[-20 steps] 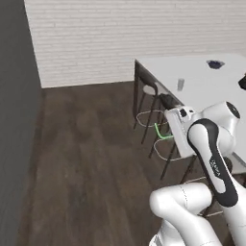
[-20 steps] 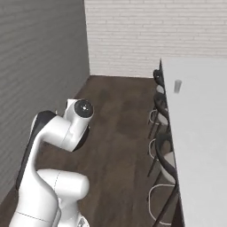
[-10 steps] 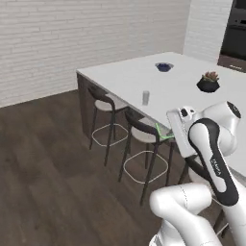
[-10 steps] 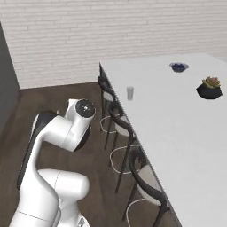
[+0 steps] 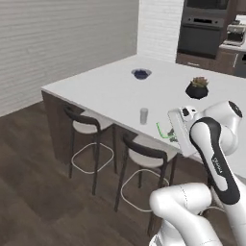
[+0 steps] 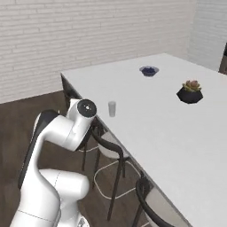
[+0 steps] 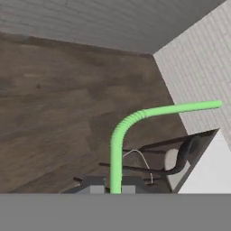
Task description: Take a straw from the drawer in front and place it inside the glass cup on the dining counter.
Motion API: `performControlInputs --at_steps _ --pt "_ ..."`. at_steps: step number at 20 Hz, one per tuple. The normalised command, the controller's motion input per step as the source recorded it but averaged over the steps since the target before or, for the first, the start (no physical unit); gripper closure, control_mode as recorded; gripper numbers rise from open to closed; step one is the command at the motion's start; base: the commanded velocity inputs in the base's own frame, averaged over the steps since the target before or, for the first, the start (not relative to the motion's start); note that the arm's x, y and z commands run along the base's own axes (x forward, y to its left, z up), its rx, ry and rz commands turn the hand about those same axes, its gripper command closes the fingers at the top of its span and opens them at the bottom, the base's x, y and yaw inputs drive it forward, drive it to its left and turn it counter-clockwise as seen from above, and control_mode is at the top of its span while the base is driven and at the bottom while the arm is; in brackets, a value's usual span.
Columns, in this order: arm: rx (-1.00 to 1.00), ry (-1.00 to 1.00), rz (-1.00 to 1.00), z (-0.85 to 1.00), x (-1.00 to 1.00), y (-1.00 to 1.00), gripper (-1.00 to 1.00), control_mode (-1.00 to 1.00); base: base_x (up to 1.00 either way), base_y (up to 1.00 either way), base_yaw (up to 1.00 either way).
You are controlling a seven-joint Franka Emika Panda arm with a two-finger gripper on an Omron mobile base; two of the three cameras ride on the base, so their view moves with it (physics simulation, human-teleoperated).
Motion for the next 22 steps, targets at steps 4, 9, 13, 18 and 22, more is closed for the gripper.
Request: performControlInputs --at_steps 4,9,13,18,22 --pt "0.0 0.0 0.0 0.0 0.0 0.0 1.0 1.0 0.73 0.84 -0.45" --pt "0.0 0.0 0.0 0.0 0.0 0.0 1.0 1.0 0.43 0.87 -0.39" --pt "0.0 0.0 0.0 0.0 0.0 0.0 1.0 1.0 0.31 0.84 -0.37" --pt "0.0 0.0 0.0 0.0 0.0 0.0 1.0 1.0 0.36 0.74 -0.39" --pt "0.0 0.0 0.0 0.0 0.0 0.0 1.0 1.0 0.46 0.45 -0.46"
